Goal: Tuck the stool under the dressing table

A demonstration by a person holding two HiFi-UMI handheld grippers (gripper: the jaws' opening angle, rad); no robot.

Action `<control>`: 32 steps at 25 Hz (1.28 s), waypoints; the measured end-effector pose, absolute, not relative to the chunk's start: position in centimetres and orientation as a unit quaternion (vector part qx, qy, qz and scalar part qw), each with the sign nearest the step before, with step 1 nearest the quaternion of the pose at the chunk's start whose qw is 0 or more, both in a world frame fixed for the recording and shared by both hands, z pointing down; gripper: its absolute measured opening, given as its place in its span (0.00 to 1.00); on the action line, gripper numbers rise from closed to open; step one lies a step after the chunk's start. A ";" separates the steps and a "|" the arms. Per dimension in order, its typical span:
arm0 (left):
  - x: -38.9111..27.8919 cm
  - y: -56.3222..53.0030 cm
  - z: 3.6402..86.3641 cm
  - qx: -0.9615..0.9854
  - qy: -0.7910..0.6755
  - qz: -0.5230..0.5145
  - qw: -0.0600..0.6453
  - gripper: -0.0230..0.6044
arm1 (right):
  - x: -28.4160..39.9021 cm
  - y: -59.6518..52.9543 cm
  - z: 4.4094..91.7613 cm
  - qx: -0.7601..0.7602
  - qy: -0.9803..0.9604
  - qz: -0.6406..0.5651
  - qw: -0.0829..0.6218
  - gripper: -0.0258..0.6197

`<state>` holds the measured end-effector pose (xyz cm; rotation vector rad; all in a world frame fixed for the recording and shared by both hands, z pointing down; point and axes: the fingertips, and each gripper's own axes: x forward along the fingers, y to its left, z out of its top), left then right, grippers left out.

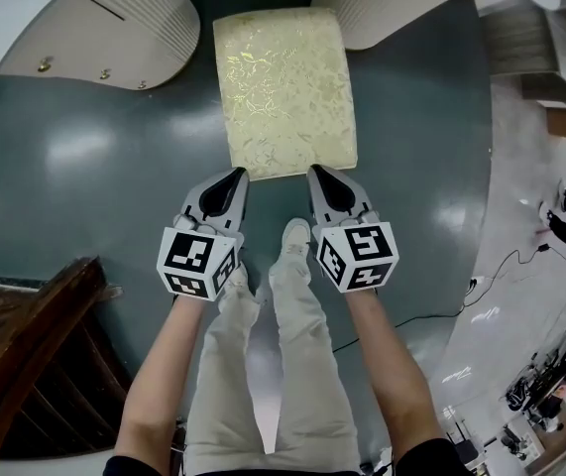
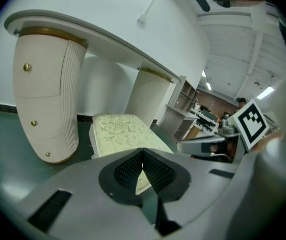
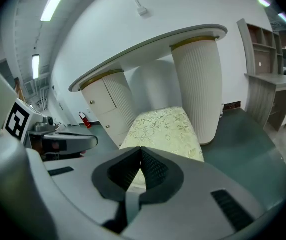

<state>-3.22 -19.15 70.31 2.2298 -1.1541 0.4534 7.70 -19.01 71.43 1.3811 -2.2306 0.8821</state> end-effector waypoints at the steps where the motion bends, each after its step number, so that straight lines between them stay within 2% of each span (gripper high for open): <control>1: -3.2 -19.3 70.6 0.835 -0.434 0.170 0.292 0.06 | 7.7 -19.0 71.9 0.489 -0.791 0.315 0.189 0.06; 32: -3.7 -20.3 73.8 0.827 -0.438 0.182 0.302 0.06 | 8.4 -15.0 84.0 0.480 -0.733 0.393 0.279 0.06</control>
